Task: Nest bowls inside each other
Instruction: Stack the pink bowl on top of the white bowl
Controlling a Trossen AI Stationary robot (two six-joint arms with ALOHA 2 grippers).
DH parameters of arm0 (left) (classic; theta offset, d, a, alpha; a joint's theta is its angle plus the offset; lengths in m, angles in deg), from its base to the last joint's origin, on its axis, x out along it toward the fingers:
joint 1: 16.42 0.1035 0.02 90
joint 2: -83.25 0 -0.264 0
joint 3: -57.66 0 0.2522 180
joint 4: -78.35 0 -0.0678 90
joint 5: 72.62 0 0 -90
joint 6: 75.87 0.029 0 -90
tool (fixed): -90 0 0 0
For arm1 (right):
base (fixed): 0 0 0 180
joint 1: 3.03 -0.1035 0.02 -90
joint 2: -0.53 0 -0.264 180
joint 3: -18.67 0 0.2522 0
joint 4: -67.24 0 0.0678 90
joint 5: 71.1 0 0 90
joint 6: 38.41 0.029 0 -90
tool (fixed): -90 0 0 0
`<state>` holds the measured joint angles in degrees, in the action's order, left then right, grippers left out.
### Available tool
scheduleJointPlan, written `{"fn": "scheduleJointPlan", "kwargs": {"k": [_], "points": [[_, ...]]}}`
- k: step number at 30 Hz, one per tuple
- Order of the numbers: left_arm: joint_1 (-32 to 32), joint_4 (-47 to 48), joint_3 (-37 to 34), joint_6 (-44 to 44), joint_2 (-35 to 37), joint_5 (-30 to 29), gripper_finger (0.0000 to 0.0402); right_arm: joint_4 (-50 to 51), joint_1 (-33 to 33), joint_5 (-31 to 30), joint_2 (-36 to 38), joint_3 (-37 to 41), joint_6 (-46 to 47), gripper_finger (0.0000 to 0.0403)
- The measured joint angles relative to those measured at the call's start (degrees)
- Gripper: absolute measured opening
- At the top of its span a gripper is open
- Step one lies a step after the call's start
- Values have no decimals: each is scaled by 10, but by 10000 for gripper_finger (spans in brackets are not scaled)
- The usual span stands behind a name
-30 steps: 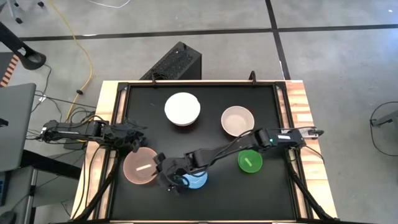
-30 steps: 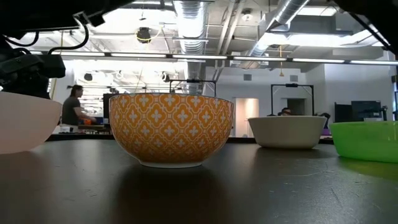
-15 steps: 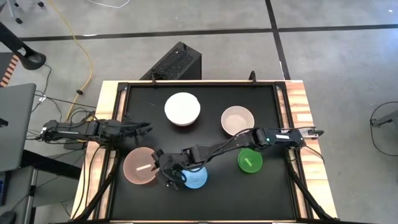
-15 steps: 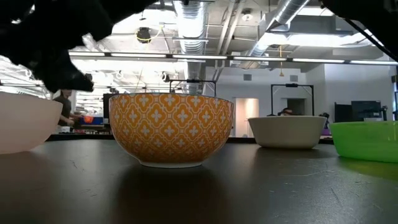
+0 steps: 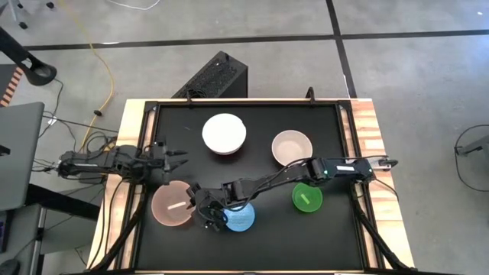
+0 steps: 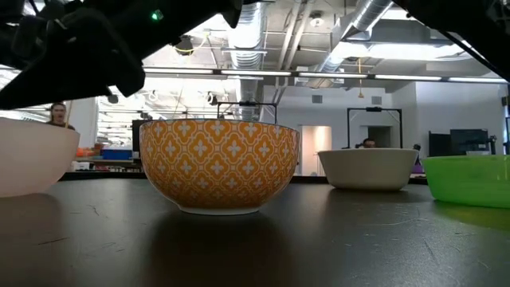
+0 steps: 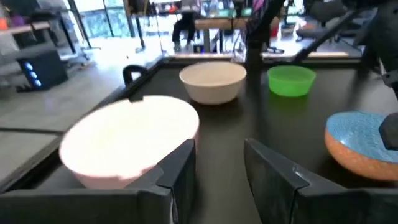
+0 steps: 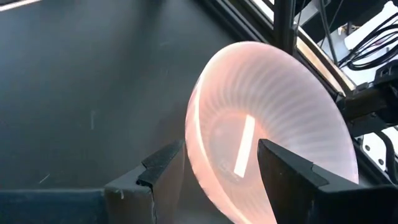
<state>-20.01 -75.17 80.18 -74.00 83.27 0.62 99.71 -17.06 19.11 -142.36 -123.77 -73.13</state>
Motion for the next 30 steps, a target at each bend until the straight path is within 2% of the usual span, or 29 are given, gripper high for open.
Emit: {"fn": "scheduleJointPlan", "kwargs": {"k": [4,8,17,21,26,27,30], "points": [[0,6,1,-11,-6,-12,128,9,3,0,0,0,1,224],[0,4,2,-16,-2,13,128,14,14,0,-10,-1,-5,224],[0,2,3,6,-2,10,128,21,21,-5,-37,0,-132,201],[0,-2,3,21,-2,10,128,16,19,-5,-37,0,-171,151],[0,-1,3,46,-2,9,128,34,15,-3,-38,-13,-198,31],[0,1,3,46,-2,9,128,42,14,-1,-38,-24,-196,19],[0,12,3,30,-2,9,128,106,14,40,-29,-63,-142,17]]}}
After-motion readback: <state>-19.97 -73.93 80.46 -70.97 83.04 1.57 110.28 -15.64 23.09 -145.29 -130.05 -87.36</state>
